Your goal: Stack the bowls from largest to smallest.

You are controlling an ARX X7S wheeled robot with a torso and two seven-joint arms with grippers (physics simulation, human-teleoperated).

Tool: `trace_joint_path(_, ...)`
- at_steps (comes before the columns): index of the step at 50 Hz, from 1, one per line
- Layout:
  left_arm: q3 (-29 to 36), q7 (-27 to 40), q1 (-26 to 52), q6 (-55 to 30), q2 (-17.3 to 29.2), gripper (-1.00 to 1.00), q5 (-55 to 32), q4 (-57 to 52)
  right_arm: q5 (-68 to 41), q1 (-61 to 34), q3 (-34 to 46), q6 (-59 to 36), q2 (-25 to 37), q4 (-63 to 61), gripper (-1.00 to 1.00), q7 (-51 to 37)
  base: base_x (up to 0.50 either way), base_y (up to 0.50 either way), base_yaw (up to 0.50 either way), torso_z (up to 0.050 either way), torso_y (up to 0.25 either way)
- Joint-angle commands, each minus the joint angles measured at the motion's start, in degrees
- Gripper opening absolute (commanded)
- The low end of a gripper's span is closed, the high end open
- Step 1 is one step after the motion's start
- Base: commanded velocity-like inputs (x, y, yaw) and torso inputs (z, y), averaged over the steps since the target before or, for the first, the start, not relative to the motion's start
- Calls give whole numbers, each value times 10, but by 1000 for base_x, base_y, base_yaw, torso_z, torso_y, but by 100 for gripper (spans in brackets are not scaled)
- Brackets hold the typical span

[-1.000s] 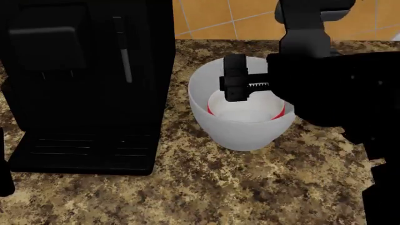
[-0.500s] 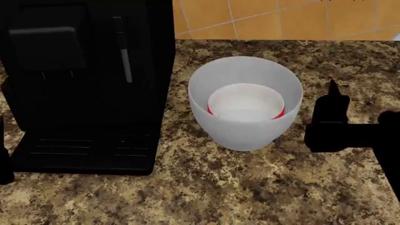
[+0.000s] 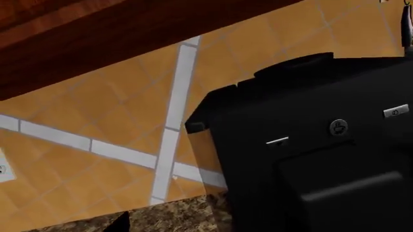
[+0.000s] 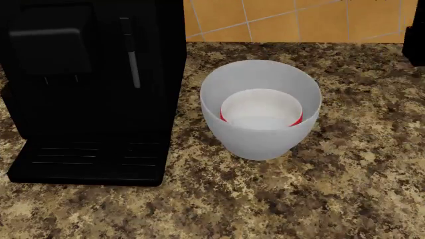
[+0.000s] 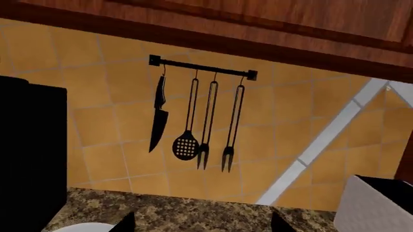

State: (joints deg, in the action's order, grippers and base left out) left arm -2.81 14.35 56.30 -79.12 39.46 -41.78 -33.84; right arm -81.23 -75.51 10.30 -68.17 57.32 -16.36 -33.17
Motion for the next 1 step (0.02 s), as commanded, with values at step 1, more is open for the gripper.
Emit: trace_joint_path(1, 50, -16, 120, -16, 14, 100, 0, 51, 31, -135, 57, -48, -22, 59, 100, 31, 0, 0, 0, 0, 0)
